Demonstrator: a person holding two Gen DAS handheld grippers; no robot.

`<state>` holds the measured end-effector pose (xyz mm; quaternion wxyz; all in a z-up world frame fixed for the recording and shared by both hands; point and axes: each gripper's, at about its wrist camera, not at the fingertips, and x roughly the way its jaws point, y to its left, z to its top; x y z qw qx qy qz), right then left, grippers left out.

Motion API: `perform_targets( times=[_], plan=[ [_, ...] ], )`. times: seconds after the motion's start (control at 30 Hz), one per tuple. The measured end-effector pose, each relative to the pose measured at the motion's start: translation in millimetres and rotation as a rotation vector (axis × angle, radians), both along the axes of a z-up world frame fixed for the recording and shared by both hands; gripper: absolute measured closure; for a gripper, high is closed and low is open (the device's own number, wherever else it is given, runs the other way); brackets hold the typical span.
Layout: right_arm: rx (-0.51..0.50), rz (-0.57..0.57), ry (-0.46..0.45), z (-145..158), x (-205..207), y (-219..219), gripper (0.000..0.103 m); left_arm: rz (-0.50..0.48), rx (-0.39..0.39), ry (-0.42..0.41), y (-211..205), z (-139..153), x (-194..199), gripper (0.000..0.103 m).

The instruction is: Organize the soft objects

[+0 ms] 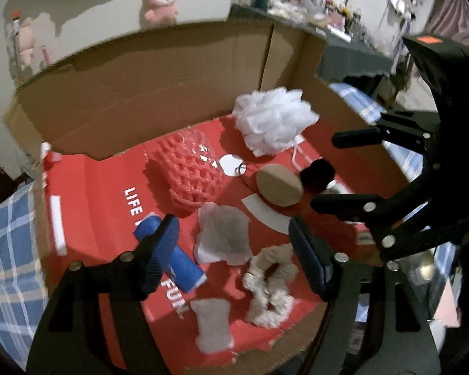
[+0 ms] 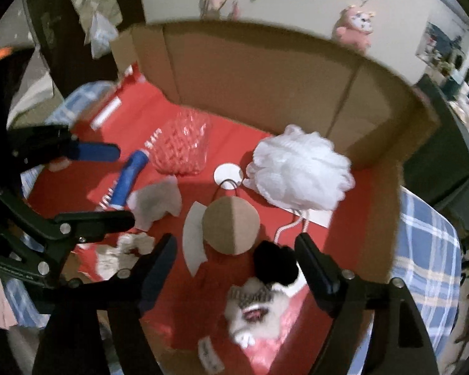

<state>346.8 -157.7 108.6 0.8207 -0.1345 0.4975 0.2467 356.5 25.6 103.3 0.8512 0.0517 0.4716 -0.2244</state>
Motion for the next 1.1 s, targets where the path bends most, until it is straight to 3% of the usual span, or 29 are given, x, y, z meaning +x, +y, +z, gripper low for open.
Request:
perform_targets(
  times=[0.13,0.27,0.4,0.63,0.77,0.97,1.1],
  plan=[
    [0.051,-0.057,-0.064,27.2,-23.7,-16.8,0.008,0.040,-0.035,-0.051,5.7,19.1,-22.9,0.026],
    [0.069,-0.117,-0.139,49.0,-53.1,-36.7,0.002,0.087,-0.055,-0.103,8.5,31.4,-47.0,0.017],
    [0.076,-0.181,-0.190,55.4,-72.3,-40.3,0.000,0.137,-0.051,-0.152,10.8,38.0,-72.5,0.017],
    [0.050,-0.286,-0.244,38.1,-95.8,-41.9,0.000,0.232,-0.064,-0.162,19.4,28.7,-87.0,0.017],
    [0.034,-0.320,-0.255,23.6,-101.1,-42.6,0.000,0.272,-0.030,-0.169,21.9,19.1,-91.4,0.017],
    [-0.008,-0.336,-0.258,3.2,-103.7,-37.4,0.000,0.324,-0.073,-0.133,34.3,5.0,-92.4,0.017],
    [-0.002,-0.346,-0.251,-2.0,-104.4,-38.6,0.000,0.335,-0.058,-0.130,37.1,0.1,-91.9,0.017]
  ],
)
